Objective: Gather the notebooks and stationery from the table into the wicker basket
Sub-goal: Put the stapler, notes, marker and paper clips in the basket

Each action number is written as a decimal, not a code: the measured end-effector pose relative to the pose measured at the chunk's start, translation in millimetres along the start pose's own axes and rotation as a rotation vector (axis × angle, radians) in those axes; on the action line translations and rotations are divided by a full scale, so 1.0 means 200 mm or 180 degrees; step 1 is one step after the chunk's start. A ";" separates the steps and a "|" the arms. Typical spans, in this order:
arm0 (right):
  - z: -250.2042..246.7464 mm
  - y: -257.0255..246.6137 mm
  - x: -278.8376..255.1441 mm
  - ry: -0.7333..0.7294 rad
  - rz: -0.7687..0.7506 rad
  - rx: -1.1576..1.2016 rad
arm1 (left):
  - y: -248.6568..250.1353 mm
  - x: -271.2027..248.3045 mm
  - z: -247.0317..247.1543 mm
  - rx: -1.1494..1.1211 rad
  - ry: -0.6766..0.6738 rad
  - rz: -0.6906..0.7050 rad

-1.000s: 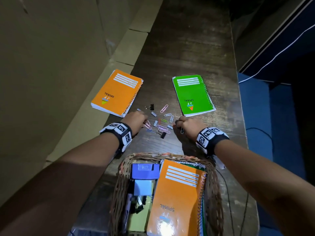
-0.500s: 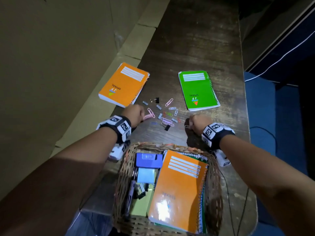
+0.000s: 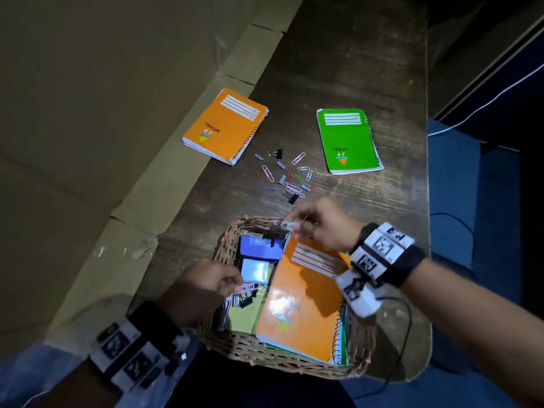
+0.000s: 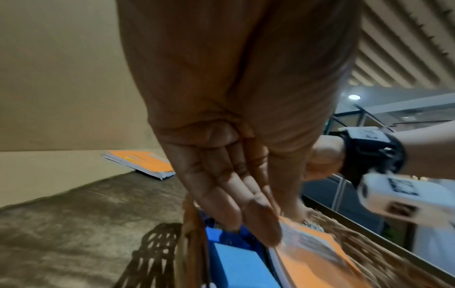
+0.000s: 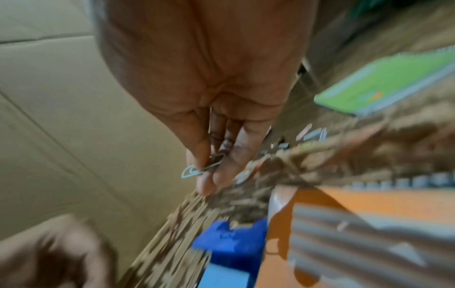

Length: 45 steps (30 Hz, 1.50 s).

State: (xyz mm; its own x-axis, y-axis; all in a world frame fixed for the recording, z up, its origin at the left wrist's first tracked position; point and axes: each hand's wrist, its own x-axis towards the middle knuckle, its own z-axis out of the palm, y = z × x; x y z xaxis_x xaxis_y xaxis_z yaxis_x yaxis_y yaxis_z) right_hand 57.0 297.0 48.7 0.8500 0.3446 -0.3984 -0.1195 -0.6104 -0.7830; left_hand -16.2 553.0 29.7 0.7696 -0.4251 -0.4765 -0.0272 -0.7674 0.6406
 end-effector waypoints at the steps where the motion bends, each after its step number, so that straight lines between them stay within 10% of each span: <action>1: 0.07 -0.01 -0.02 -0.0188 -0.0015 0.0110 | -0.02 -0.02 0.02 -0.0208 0.0016 -0.0107; 9: 0.36 -0.10 -0.10 -0.1214 -0.0341 -0.0689 | -0.03 -0.04 -0.19 -0.0655 0.0925 -0.0479; 13: 0.19 -0.10 -0.02 -0.0470 -0.0146 -0.0871 | 0.06 0.19 -0.39 -0.0179 0.1484 -0.0130; 17: -0.19 0.06 0.18 0.0412 0.0281 -0.1468 | 0.14 0.61 -0.50 0.0673 0.1028 0.0050; 23: -0.35 0.23 0.37 -0.0368 0.0792 -0.2603 | 0.17 1.05 -0.37 0.1632 -0.0163 0.0221; 45: -0.25 0.36 0.48 -0.0060 0.0887 -0.2332 | 0.12 1.18 -0.18 0.2301 -0.0078 0.0427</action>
State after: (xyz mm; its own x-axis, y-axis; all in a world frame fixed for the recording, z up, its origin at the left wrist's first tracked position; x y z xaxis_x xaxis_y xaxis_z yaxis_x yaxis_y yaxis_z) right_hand 156.1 250.3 -21.1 0.8289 0.1175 -0.5470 0.0474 -0.9889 -0.1407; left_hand 188.6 451.8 -45.8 0.7157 -0.5417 -0.4407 -0.5406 -0.8293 0.1413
